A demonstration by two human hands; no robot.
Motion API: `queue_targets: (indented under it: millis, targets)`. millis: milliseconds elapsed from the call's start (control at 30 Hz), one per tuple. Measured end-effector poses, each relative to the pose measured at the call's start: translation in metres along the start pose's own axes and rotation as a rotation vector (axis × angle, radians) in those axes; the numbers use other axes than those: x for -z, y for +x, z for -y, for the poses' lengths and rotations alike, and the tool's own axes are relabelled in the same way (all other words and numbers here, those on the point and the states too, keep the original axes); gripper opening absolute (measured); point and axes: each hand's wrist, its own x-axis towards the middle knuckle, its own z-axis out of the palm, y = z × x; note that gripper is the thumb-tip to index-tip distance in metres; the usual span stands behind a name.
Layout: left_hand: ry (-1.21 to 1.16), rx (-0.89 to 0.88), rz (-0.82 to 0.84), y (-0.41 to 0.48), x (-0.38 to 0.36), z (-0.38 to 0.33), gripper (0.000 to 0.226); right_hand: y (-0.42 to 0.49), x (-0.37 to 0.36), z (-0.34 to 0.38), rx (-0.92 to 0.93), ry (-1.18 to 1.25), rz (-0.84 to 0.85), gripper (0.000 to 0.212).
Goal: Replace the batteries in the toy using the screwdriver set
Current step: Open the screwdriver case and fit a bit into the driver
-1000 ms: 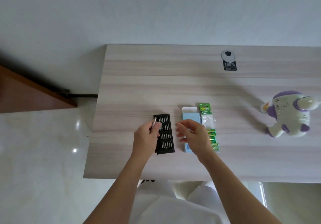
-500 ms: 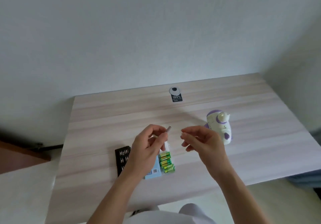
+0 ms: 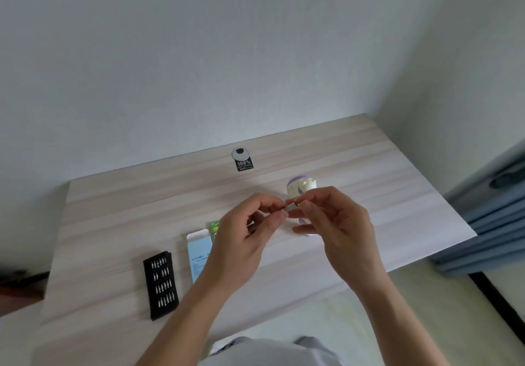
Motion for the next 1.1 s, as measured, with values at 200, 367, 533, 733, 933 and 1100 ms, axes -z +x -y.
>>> queue_targets:
  millis: [200, 367, 533, 733, 933, 1100]
  targets:
    - [0.052, -0.012, 0.003, 0.004, -0.008, -0.008, 0.017, -0.002, 0.01, 0.007, 0.022, -0.064, -0.019, 0.019]
    - [0.1, -0.024, -0.001, 0.004, -0.007, -0.012, 0.018, -0.002, 0.011, 0.005, 0.041, -0.135, -0.022, 0.017]
    - [0.183, -0.077, -0.012, 0.002, 0.003, -0.011, 0.008, -0.003, 0.011, 0.003, 0.192, -0.432, -0.037, 0.018]
    - [0.192, -0.075, -0.01, 0.0, 0.011, -0.008, 0.008, 0.0, 0.008, 0.007, 0.128, -0.335, -0.003, 0.02]
    - [0.195, -0.073, -0.008, -0.003, 0.021, -0.005, 0.007, -0.004, -0.006, 0.011, 0.079, -0.262, -0.058, 0.023]
    - [0.211, -0.121, -0.001, -0.003, 0.032, -0.001, 0.01, -0.006, -0.02, 0.009, 0.076, -0.273, -0.084, 0.019]
